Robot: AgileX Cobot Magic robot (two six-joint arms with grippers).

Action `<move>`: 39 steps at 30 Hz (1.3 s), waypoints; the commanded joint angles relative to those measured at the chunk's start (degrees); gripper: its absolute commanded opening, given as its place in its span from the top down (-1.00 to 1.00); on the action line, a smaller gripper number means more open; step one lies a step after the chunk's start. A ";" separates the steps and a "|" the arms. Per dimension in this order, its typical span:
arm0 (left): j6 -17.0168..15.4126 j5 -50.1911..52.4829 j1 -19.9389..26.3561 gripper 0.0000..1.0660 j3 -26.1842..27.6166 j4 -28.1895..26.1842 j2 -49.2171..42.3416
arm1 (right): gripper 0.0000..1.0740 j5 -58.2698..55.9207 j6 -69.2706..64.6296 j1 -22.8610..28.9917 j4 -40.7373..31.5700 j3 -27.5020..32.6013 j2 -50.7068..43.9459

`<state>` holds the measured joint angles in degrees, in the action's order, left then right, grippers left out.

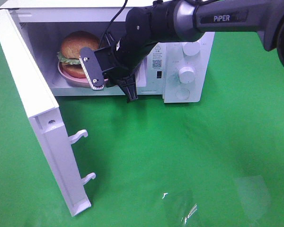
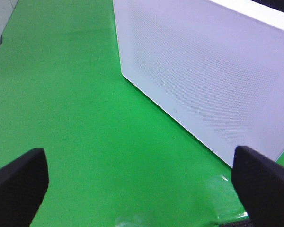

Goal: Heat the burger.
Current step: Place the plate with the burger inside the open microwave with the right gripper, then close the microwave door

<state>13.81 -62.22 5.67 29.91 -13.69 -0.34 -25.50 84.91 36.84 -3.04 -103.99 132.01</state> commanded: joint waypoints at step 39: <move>0.11 0.69 0.29 -0.83 -0.17 -0.06 -0.17 | -0.17 5.16 -18.45 -0.23 4.47 -0.46 -0.69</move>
<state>13.81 -62.22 5.67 29.91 -13.69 -0.34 -20.80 69.27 36.84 0.00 -104.11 132.01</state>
